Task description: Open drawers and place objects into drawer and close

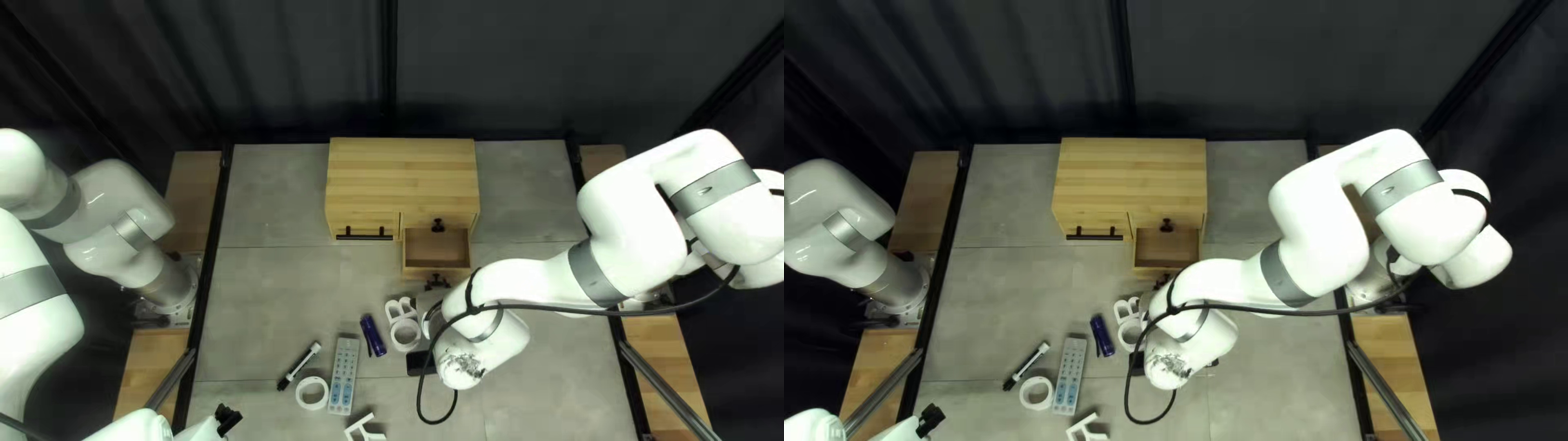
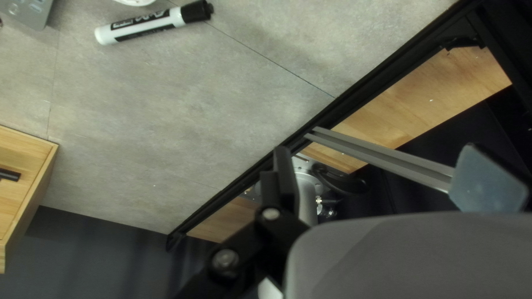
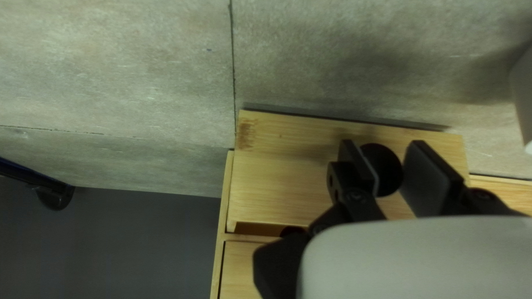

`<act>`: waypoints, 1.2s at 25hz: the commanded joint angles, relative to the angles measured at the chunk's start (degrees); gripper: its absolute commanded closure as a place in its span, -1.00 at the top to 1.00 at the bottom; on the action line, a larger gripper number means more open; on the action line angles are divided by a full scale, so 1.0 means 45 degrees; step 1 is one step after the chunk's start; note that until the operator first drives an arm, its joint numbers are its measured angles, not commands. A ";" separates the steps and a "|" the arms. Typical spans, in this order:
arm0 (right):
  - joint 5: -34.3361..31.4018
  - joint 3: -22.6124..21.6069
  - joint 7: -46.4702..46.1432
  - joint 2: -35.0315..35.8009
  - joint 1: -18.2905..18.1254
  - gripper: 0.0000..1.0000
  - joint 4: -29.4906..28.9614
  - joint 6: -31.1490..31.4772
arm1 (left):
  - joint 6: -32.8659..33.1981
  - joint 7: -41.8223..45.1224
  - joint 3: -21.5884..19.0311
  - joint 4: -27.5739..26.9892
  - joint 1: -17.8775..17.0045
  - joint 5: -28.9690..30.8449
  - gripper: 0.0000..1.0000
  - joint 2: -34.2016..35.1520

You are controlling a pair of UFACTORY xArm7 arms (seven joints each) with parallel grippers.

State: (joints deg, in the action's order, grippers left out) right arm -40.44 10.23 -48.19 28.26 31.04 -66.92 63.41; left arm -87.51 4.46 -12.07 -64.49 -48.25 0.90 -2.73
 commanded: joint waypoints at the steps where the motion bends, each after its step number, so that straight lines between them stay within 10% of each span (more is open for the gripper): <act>1: 0.0014 -0.0026 0.0012 0.0042 0.0036 -0.92 -0.0052 0.0035 | 0.0000 0.0000 0.0000 0.0000 0.0000 0.0000 1.00 0.0000; 17: 0.0119 -0.0139 -0.0083 0.0339 0.0109 -0.89 -0.0437 0.0148 | 0.0000 0.0000 0.0000 0.0000 0.0000 0.0000 1.00 0.0000; 19: 0.0137 -0.0151 -0.0114 0.0326 0.0108 -0.01 -0.0458 0.0153 | 0.0000 0.0000 0.0000 0.0000 0.0000 0.0000 1.00 0.0000; 20: 0.0144 -0.0155 -0.0125 0.0320 0.0106 1.00 -0.0462 0.0157 | 0.0000 0.0000 0.0000 0.0000 0.0000 0.0000 1.00 0.0000; 30: 0.0483 -0.0332 -0.0558 0.0090 0.0188 1.00 -0.0886 0.0662 | 0.0000 0.0000 0.0000 0.0000 0.0000 0.0000 1.00 0.0000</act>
State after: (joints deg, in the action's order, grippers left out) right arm -38.90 9.05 -49.82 29.07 31.76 -70.02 65.42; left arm -87.51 4.46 -12.07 -64.49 -48.25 0.90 -2.73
